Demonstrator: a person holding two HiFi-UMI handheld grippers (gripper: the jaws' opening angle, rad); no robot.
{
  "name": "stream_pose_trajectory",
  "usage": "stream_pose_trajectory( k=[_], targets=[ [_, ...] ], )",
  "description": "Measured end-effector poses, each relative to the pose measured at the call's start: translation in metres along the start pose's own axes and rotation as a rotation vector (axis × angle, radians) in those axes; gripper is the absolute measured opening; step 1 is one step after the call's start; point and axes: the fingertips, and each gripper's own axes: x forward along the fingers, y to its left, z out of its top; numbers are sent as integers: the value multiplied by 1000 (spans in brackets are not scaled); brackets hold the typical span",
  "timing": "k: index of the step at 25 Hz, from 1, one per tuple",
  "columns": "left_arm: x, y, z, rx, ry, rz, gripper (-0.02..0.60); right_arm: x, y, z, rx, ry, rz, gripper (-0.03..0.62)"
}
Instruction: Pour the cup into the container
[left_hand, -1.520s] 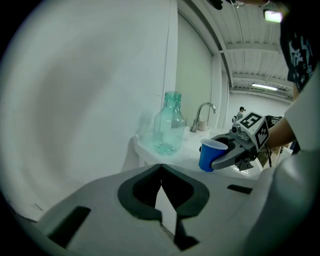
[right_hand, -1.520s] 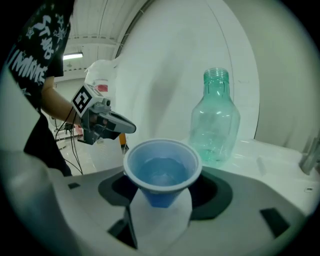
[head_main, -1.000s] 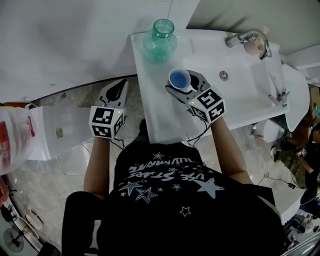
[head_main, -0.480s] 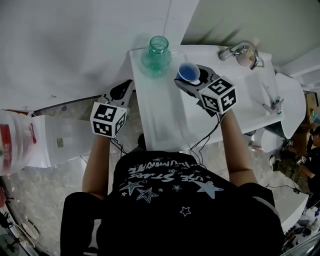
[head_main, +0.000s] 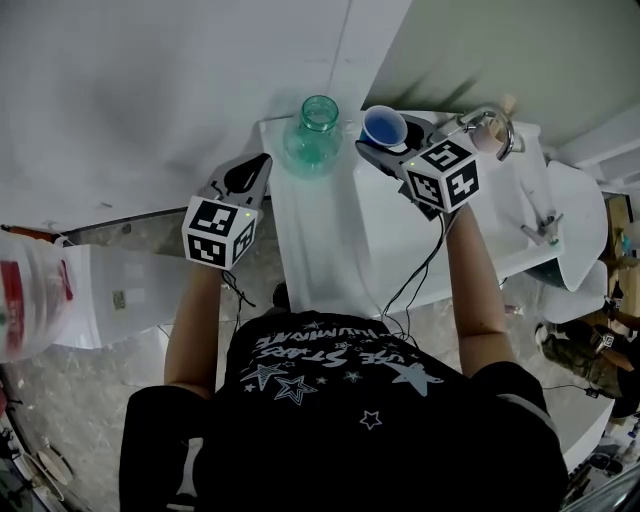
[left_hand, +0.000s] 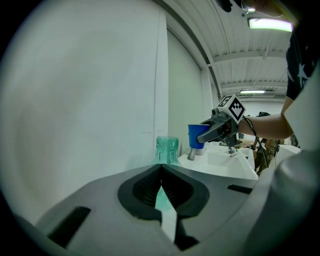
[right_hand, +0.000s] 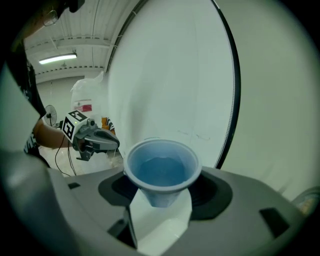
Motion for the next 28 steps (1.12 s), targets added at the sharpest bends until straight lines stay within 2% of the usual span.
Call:
stream_pose_trajectory(
  k=[6, 13, 19, 28],
  targets=[
    [12, 9, 1, -19, 0, 6, 11, 18, -20, 9, -68, 53, -21, 287],
    [18, 17, -2, -41, -3, 13, 11, 32, -36, 22, -94, 44, -44, 285],
    [21, 20, -2, -52, -9, 21, 11, 40, -45, 25, -210, 92, -88, 285],
    [21, 21, -6, -74, -16, 30, 11, 51, -42, 32, -355, 157, -105, 285]
  ],
)
